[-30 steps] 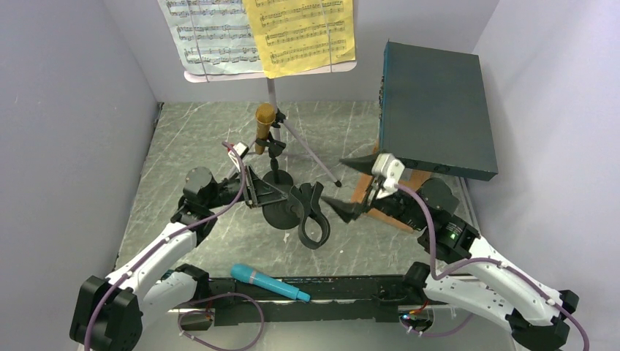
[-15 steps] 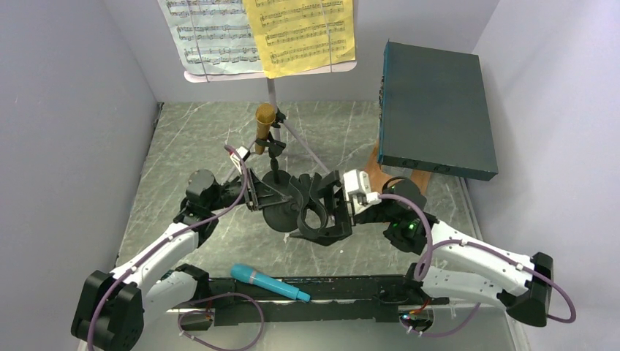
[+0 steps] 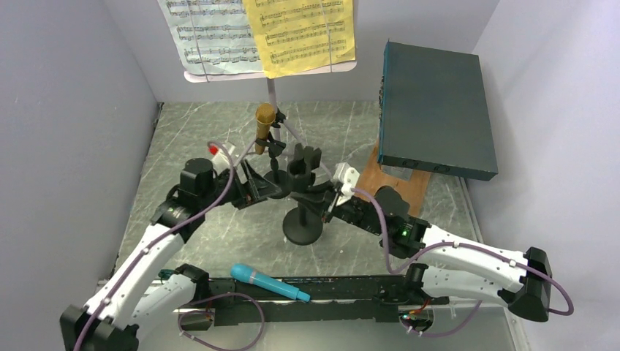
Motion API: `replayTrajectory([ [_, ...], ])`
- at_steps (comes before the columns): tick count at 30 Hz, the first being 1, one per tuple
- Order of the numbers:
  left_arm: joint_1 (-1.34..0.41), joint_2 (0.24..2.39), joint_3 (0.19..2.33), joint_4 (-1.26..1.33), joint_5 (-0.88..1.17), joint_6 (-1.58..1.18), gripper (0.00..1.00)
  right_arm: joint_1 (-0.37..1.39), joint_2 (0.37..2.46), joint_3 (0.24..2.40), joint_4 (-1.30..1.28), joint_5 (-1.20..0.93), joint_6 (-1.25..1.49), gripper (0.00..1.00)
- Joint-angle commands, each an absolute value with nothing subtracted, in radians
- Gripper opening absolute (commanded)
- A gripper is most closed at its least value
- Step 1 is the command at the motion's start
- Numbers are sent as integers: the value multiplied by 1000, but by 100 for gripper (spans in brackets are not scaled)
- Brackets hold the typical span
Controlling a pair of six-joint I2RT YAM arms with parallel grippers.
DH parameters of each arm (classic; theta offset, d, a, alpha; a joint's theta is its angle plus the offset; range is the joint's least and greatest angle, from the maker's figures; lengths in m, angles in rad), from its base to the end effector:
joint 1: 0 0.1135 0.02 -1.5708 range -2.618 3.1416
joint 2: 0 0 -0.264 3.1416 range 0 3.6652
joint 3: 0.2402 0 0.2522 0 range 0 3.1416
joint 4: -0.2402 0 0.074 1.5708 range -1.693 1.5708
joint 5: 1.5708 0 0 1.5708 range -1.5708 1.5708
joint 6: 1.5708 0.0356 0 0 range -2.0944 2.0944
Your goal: Set up the instrument practice props
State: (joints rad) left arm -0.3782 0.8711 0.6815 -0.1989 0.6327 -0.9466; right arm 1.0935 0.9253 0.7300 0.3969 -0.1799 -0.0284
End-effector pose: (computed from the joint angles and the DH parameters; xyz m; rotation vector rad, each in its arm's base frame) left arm 0.1752 -0.0923 0.2893 -0.1486 2.1847 -1.4350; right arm 0.0954 0.1983 0.3575 -0.9001 1.1338 1.0068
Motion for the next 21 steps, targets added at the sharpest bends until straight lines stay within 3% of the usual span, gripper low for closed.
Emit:
replayTrajectory([
  [1,-376,767,835,-715,84,-788,87,1109,908,692,454,427,64,0],
  [6,-374,689,816,-723,2,-849,88,1186,1051,619,656,861,164,0],
  [11,-374,657,748,-660,24,-924,86,1214,1268,722,699,1165,293,0],
  [18,-375,653,740,-652,65,-927,85,1218,1523,742,1059,1205,74,0],
  [21,-374,635,736,-656,49,-917,85,1220,1573,764,1043,1174,70,0],
])
